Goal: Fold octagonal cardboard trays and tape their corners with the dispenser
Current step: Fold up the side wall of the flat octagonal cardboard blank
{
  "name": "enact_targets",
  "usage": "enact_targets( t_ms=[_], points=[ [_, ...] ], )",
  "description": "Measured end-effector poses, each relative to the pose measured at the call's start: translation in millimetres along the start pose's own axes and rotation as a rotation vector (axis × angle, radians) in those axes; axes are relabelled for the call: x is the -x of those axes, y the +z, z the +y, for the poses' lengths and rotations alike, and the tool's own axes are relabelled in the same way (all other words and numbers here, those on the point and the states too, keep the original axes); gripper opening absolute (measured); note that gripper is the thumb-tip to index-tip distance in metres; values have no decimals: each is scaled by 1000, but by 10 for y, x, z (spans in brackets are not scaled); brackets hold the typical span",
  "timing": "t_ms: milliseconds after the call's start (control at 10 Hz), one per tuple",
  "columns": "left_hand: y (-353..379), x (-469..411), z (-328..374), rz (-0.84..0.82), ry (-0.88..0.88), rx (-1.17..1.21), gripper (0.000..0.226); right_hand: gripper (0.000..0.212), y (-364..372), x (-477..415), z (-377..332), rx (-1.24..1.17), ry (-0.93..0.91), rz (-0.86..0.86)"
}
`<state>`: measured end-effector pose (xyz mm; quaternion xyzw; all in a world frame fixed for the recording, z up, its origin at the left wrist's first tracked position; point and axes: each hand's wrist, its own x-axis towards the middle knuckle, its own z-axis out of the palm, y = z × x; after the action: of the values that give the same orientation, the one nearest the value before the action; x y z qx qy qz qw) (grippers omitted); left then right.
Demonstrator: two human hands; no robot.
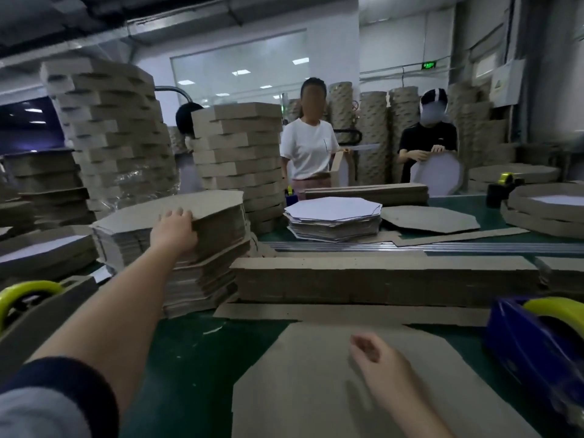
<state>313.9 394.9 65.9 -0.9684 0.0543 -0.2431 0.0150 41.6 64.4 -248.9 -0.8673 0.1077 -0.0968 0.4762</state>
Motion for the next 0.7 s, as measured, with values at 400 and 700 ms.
enact_targets(
  t_ms=[400,700],
  points=[
    [-694,1227,710,558,679,-83,49,16,-449,-92,-1467,-187,161,95],
    [-739,3310,1314,865,1046,389,35,68,-1722,570,-2292,-1195,-94,-35]
  ],
)
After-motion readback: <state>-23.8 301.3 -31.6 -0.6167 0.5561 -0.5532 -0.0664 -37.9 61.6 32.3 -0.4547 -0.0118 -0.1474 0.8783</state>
